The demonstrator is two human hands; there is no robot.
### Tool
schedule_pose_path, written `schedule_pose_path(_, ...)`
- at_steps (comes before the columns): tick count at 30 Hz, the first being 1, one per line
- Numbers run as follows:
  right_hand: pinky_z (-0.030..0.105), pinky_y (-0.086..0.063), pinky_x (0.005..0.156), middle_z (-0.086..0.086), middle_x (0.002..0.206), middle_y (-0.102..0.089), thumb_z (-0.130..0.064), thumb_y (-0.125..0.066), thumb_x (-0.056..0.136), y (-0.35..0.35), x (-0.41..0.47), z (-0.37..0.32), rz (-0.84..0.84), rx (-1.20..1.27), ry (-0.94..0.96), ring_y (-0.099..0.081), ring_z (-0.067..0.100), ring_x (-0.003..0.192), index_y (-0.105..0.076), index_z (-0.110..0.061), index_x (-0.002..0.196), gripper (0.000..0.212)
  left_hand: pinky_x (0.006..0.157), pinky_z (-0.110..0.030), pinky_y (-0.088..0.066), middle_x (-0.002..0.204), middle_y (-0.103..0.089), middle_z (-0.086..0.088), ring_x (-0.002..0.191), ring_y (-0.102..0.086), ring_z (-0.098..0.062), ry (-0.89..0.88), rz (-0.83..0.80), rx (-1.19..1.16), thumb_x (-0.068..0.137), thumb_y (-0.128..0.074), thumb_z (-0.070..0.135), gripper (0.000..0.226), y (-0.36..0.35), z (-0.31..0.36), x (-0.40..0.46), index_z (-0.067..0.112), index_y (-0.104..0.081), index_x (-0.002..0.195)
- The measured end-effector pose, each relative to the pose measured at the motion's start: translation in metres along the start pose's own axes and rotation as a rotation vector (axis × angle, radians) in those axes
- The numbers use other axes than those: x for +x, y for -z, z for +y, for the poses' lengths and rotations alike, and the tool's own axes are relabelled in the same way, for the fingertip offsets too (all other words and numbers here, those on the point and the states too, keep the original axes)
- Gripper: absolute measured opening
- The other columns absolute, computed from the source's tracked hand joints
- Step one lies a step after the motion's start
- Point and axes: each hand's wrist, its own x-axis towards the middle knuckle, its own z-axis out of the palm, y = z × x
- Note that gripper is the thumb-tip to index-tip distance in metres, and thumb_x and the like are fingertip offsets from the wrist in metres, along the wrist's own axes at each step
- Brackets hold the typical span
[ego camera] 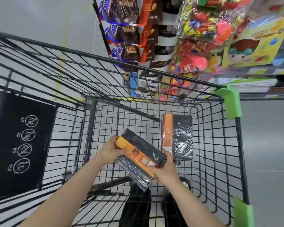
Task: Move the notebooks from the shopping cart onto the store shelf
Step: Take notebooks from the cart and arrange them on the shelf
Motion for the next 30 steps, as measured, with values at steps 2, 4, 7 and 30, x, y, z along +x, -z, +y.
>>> schedule_pose_path(2,0.026,-0.057,0.064,0.001,0.121,-0.05,-0.015,-0.079,0.069,-0.013,0.015,-0.007,-0.018,0.143,-0.039,-0.057,0.014,0.086,-0.022,-0.027,0.134,0.087,0.081,-0.034,-0.051,0.103,-0.061,-0.01,0.093,-0.059,-0.028,-0.106,0.05,0.036,0.071,-0.078,0.01,0.062,0.014,0.021,0.022,0.012,-0.047,0.125)
schedule_pose_path(4,0.025,-0.057,0.059,0.007,0.102,-0.059,-0.011,-0.073,0.076,-0.024,0.031,-0.009,-0.036,0.23,-0.104,-0.062,0.015,0.073,-0.023,-0.023,0.134,0.078,0.07,-0.017,-0.042,0.103,-0.057,-0.003,0.092,-0.054,-0.018,-0.21,0.117,0.151,0.075,-0.073,0.008,0.06,0.015,0.037,0.043,0.018,-0.048,0.128)
schedule_pose_path(7,0.031,-0.058,0.067,0.002,0.091,-0.056,-0.02,-0.072,0.077,-0.032,0.041,-0.009,-0.025,0.162,-0.105,-0.061,0.016,0.075,-0.026,-0.02,0.135,0.074,0.085,-0.021,-0.043,0.117,-0.055,-0.004,0.108,-0.051,-0.022,-0.303,0.234,0.375,0.073,-0.075,0.013,0.067,0.005,0.035,0.068,0.021,-0.046,0.133)
schedule_pose_path(30,0.032,-0.048,0.088,0.008,0.12,-0.047,-0.016,-0.066,0.082,0.055,0.038,0.012,0.482,0.018,0.167,-0.054,0.019,0.1,-0.032,-0.014,0.135,0.063,0.077,-0.004,-0.042,0.097,-0.056,0.006,0.084,-0.053,-0.004,-0.313,0.322,-0.18,0.087,-0.059,0.005,0.02,-0.152,0.045,0.025,0.014,-0.053,0.103)
